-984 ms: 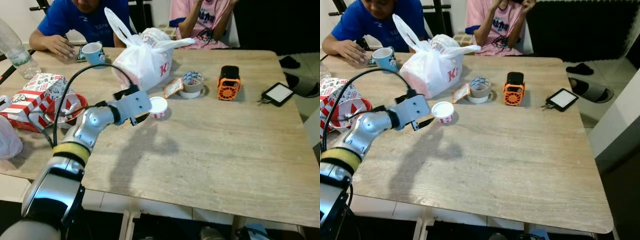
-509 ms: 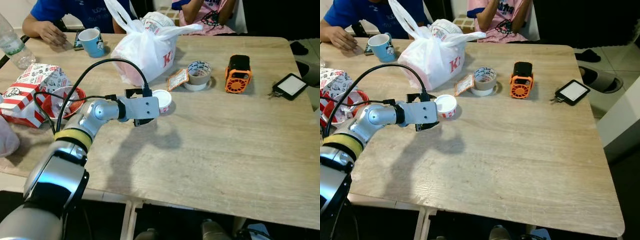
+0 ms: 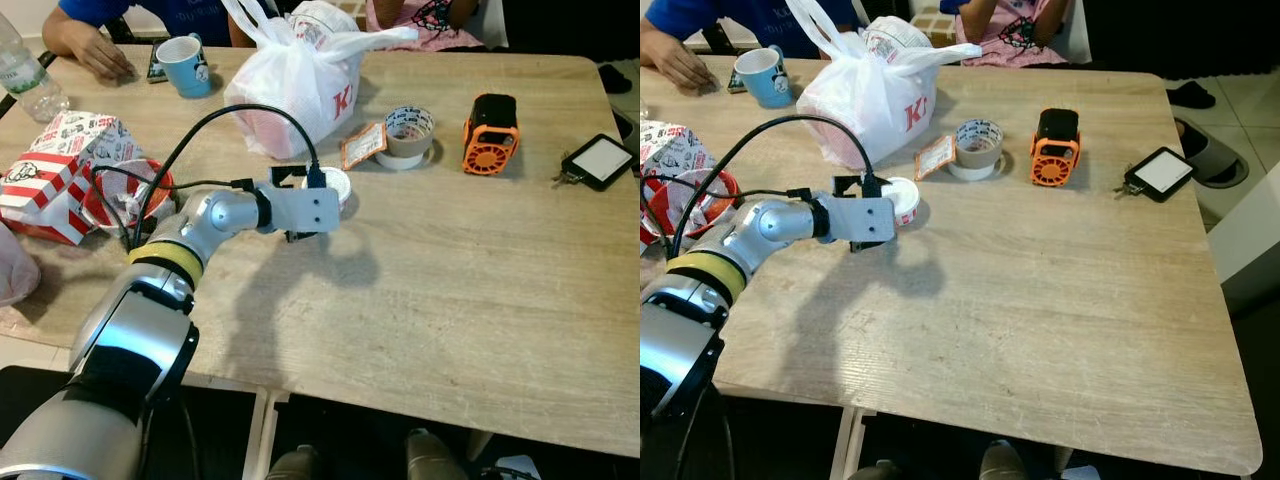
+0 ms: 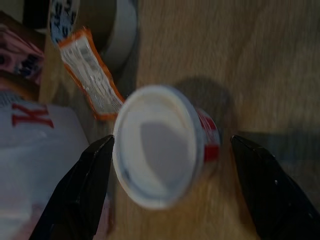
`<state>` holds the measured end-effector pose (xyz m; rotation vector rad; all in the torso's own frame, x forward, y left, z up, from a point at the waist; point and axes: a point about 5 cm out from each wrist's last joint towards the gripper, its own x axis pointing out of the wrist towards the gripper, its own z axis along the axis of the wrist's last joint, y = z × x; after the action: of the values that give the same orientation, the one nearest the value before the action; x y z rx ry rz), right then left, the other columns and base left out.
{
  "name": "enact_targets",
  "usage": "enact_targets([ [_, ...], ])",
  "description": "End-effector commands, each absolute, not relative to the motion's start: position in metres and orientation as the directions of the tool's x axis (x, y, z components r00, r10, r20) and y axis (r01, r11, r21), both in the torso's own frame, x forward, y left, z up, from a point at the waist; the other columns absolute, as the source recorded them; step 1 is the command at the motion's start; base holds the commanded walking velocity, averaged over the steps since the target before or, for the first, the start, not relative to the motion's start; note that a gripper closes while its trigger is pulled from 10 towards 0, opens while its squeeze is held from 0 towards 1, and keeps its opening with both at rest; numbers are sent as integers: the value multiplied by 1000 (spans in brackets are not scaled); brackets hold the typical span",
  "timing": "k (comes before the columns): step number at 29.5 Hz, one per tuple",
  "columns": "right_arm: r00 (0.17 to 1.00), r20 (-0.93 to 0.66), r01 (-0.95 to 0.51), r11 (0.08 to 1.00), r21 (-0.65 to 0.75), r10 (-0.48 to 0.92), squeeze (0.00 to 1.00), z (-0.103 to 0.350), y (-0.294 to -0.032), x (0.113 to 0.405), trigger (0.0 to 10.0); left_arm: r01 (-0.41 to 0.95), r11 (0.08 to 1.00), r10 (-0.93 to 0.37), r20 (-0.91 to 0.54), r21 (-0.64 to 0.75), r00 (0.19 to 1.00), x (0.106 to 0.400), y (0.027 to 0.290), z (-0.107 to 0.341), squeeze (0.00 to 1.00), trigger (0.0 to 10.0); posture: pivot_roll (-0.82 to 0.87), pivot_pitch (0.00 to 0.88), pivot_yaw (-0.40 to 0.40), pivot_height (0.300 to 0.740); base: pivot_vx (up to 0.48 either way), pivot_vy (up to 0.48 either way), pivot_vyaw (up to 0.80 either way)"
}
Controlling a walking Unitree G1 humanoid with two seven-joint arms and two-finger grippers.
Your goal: Restocking fridge
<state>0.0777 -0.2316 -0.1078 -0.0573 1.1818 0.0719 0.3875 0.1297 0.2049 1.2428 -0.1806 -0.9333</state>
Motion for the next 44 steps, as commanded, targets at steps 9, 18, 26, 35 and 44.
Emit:
enact_targets([
  [9, 373, -928, -78, 997, -4, 26, 0, -110, -228, 72, 10000, 522, -87, -652, -445, 848, 614, 386, 127, 191, 0, 0, -130, 239, 94, 740, 0, 0, 0],
  [18, 379, -925, -78, 997, -1, 29, 0, -110, -226, 75, 10000, 512, -102, -642, -450, 853, 621, 386, 128, 190, 0, 0, -128, 234, 96, 740, 0, 0, 0],
  [26, 401, -915, -83, 997, 1, 34, 0, -108, -225, 85, 10000, 510, -98, -646, -444, 855, 621, 386, 128, 188, 0, 0, -131, 218, 83, 740, 0, 0, 0],
  [35, 413, -910, -87, 996, -11, 26, 0, -106, -228, 93, 10000, 546, 11, -689, -389, 838, 612, 386, 131, 198, 0, 0, -124, 198, 76, 740, 0, 0, 0],
  [44, 424, -905, -96, 995, -6, 36, 0, -105, -222, 101, 10000, 521, 330, -775, -89, 787, 626, 391, 134, 244, 0, 0, -104, 175, 71, 740, 0, 0, 0],
])
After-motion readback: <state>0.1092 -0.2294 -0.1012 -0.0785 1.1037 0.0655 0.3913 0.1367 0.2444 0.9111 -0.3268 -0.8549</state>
